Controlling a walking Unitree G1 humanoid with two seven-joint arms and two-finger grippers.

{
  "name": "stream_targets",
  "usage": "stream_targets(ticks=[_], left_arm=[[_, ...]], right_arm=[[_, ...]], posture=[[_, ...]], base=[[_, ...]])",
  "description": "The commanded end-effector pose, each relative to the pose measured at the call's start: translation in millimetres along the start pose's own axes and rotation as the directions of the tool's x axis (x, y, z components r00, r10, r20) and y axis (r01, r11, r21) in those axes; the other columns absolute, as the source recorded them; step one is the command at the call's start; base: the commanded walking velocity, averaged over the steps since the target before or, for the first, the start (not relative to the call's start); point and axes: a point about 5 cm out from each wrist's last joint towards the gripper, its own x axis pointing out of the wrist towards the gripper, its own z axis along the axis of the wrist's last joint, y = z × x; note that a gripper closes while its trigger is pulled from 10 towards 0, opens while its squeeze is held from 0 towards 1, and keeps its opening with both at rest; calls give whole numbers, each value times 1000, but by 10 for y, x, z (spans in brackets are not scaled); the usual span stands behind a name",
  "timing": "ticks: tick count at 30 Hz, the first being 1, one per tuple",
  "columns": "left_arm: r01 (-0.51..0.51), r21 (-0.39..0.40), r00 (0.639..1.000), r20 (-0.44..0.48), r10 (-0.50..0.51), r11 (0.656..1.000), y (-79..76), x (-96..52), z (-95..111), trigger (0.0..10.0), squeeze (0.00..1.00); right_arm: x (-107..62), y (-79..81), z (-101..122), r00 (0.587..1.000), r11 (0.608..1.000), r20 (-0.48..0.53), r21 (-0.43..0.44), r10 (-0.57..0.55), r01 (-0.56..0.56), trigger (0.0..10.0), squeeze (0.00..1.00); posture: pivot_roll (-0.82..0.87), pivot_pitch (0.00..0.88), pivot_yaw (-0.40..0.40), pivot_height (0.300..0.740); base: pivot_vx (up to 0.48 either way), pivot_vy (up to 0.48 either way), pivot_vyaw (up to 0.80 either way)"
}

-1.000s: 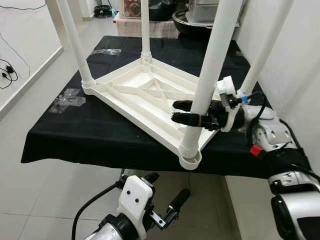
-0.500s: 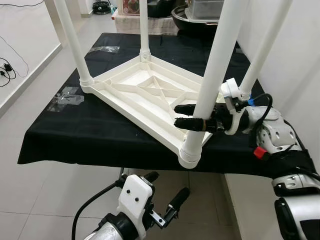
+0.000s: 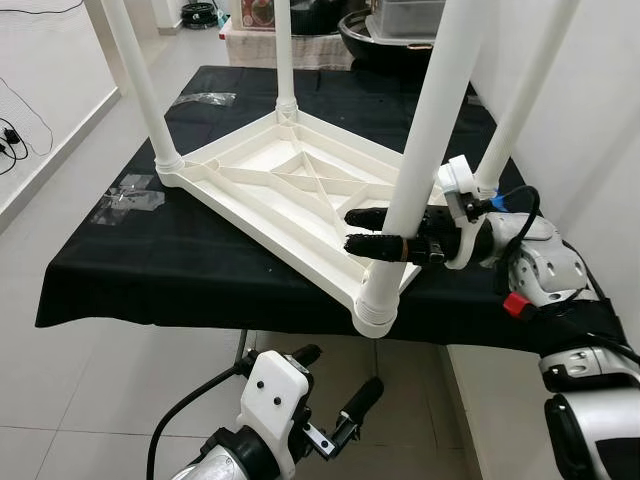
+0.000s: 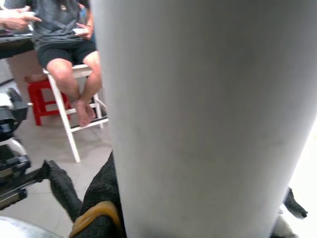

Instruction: Building children table

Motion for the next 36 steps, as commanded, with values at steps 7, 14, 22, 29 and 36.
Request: stream_targets(ticks=[7, 14, 22, 29, 36], left_arm=[[0, 6, 1000, -17, 0, 1000, -4, -8, -24, 10000, 0], [-1, 8, 1000, -16, 1, 1000, -2, -3, -21, 10000, 0], [0, 8, 1000, -16, 0, 1000, 1, -1, -19, 10000, 0], [-1, 9, 1000, -15, 1, 1000, 2, 3, -20, 10000, 0], [-3, 11, 1000, -15, 3, 1000, 2, 4, -22, 10000, 0]], right_arm=[[28, 36, -6, 998, 998, -9, 18, 58, -58, 10000, 0], [10, -18, 32, 1000, 1000, 9, 2, 13, -13, 10000, 0], [10, -44, 140, 999, 1000, 36, -24, 3, -2, 10000, 0], [21, -5, 143, 999, 999, 34, -29, 39, -38, 10000, 0], [29, 32, 67, 998, 998, 15, -12, 56, -56, 10000, 0]], posture=[[100, 156, -47, 740], [99, 159, -49, 740], [94, 161, -47, 740], [96, 165, -49, 740], [96, 164, -49, 740]], base=[[0, 0, 0], [0, 0, 0], [0, 0, 0], [0, 0, 0], [0, 0, 0]])
